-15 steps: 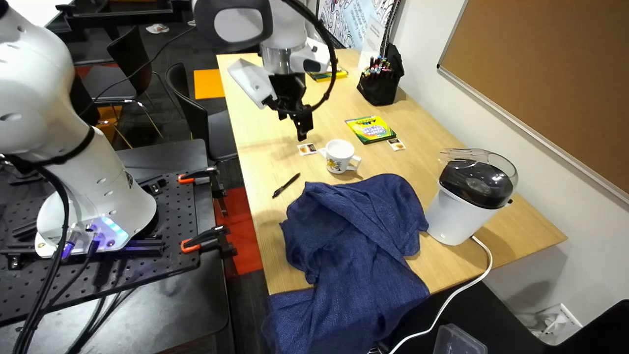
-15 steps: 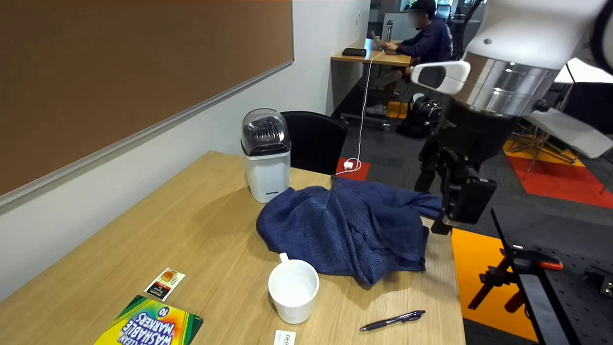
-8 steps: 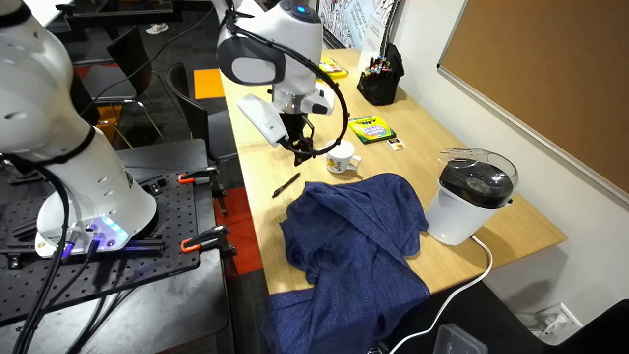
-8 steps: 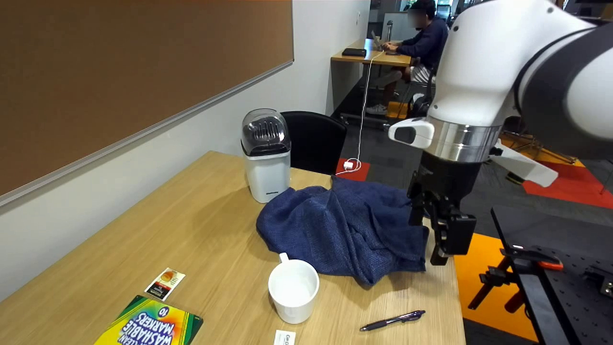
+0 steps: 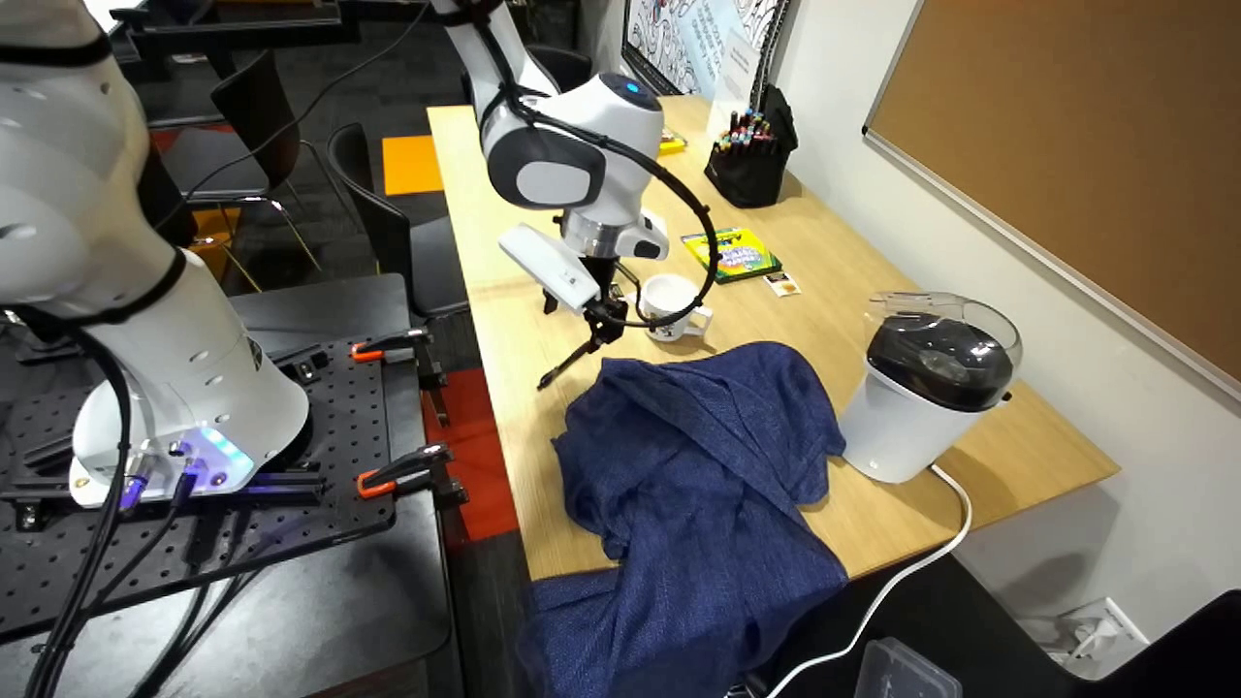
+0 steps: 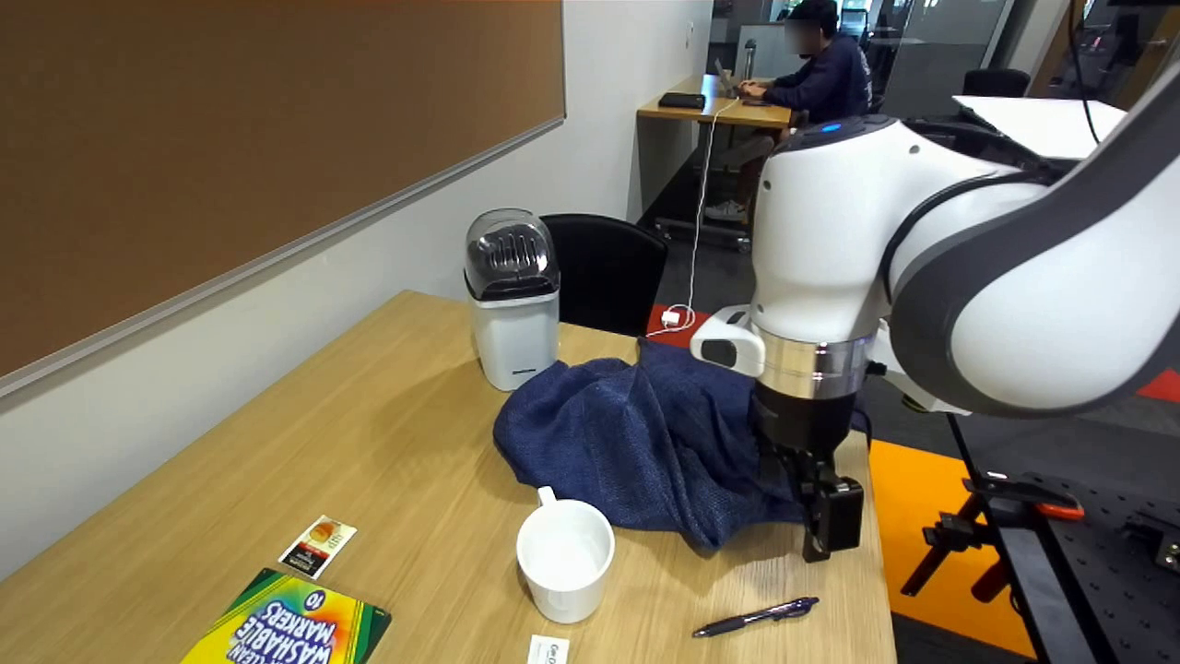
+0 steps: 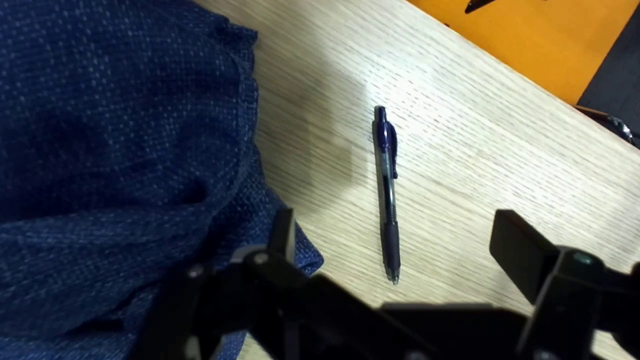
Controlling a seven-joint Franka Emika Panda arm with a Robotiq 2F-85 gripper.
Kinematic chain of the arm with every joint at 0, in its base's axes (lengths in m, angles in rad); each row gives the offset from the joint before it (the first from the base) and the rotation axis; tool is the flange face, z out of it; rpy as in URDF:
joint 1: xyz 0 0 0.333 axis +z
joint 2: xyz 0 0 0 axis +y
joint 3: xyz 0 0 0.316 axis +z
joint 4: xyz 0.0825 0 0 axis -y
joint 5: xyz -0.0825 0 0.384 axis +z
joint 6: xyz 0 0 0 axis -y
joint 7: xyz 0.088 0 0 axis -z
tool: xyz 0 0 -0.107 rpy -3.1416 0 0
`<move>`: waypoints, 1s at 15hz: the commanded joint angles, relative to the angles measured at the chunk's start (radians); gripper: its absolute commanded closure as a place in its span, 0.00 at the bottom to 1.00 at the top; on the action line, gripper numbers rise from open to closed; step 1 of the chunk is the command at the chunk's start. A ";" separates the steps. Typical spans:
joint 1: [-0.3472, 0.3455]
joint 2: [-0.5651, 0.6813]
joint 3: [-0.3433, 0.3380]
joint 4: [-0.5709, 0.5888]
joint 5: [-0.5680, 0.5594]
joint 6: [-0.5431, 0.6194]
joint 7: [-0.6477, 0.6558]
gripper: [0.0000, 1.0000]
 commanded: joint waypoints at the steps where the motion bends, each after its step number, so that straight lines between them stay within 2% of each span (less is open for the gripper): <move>1: -0.034 0.073 0.034 0.059 -0.090 0.017 0.045 0.00; 6: -0.032 0.124 0.065 0.093 -0.150 0.006 0.100 0.00; 10: -0.028 0.141 0.104 0.103 -0.147 -0.003 0.131 0.00; 11: -0.048 0.133 0.109 0.090 -0.144 -0.002 0.105 0.00; 15: -0.045 0.139 0.119 0.093 -0.143 -0.002 0.111 0.00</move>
